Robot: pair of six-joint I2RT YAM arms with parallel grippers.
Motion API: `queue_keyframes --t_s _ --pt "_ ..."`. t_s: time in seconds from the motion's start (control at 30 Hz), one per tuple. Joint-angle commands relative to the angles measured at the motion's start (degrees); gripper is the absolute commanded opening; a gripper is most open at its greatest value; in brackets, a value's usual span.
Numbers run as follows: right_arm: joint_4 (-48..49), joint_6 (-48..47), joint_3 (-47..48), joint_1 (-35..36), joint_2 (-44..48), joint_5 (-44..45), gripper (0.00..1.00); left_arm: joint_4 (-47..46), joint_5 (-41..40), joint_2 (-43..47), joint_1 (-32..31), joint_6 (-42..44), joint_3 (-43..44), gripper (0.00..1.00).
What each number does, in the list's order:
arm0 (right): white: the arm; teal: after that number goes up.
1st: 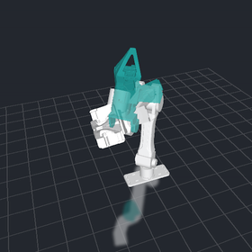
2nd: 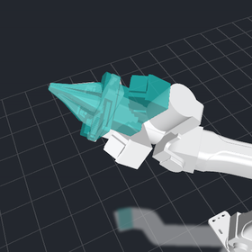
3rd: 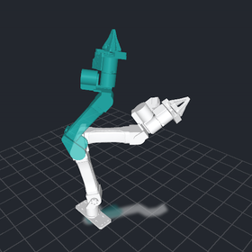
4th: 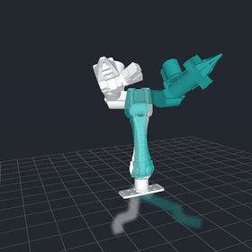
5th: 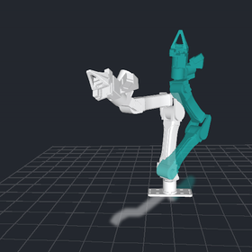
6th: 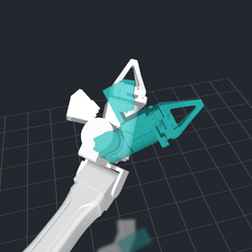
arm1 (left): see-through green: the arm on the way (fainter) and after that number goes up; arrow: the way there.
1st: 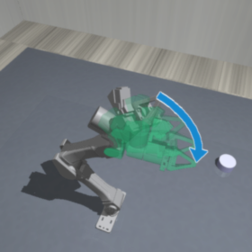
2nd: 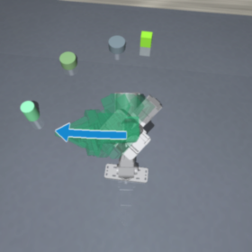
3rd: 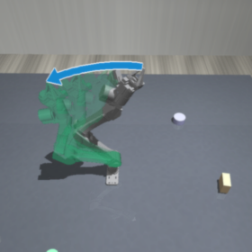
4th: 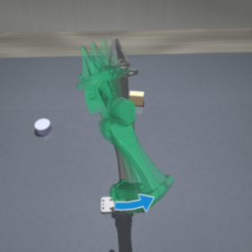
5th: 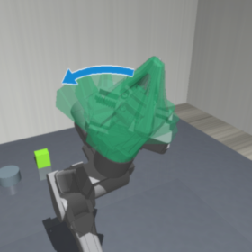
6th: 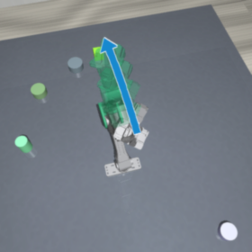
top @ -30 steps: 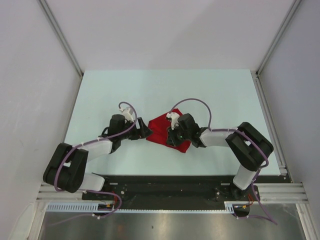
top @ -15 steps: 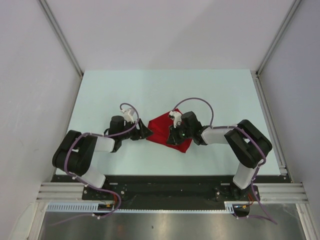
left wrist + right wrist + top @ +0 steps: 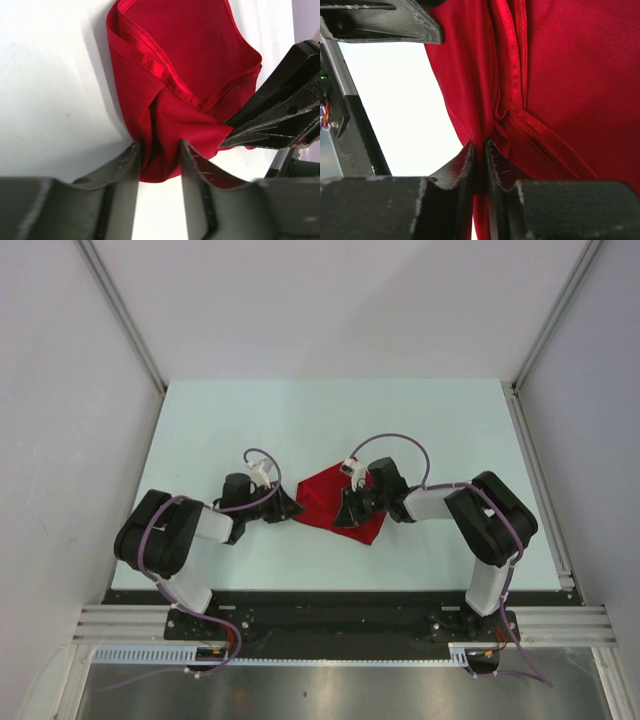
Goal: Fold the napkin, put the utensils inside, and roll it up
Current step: Roll the napkin with the utensil
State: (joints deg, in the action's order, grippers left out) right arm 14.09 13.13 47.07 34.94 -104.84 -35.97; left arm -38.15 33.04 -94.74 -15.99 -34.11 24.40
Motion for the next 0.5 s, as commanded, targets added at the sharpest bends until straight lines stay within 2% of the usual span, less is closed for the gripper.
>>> queue_keyframes --t_s 0.0,0.1,0.2,0.23,0.27,0.3,0.33,0.43,0.47 --pt "-13.91 -1.61 -3.3 0.48 -6.17 3.45 0.17 -1.4 2.47 -1.85 -0.18 -0.87 0.2 0.37" --pt "-13.91 -1.87 -2.6 0.22 -6.96 2.31 0.17 -2.1 3.44 -2.38 -0.45 -1.49 0.64 0.29" --pt "-16.02 -2.05 -2.07 -0.31 -6.7 2.13 0.19 -2.63 4.31 -2.73 -0.71 -2.1 1.26 0.13" --pt "-16.11 -1.96 -2.07 -0.48 -6.17 2.39 0.24 -2.37 4.4 -2.56 -0.71 -2.19 1.35 0.05" --pt "-16.37 -1.79 -2.24 -0.83 -4.69 2.57 0.26 -1.84 4.32 -2.64 -0.71 -2.54 1.52 0.0" --pt "-16.55 -1.7 -2.33 -1.18 -3.63 3.09 0.29 -0.71 3.53 -2.47 -0.71 -2.54 1.79 0.0" --pt "-16.9 -1.44 -2.25 -1.45 -2.49 3.44 0.38 0.7 3.0 -2.12 -0.71 -2.54 2.14 0.0" --pt "-19.62 -1.96 -1.55 -1.63 3.92 4.67 0.53 5.62 2.03 -1.5 -0.62 -2.63 3.54 0.0" --pt "-20.93 -2.22 -1.28 -1.63 5.59 5.11 0.55 8.33 1.94 -1.41 -0.62 -2.63 4.5 0.0"
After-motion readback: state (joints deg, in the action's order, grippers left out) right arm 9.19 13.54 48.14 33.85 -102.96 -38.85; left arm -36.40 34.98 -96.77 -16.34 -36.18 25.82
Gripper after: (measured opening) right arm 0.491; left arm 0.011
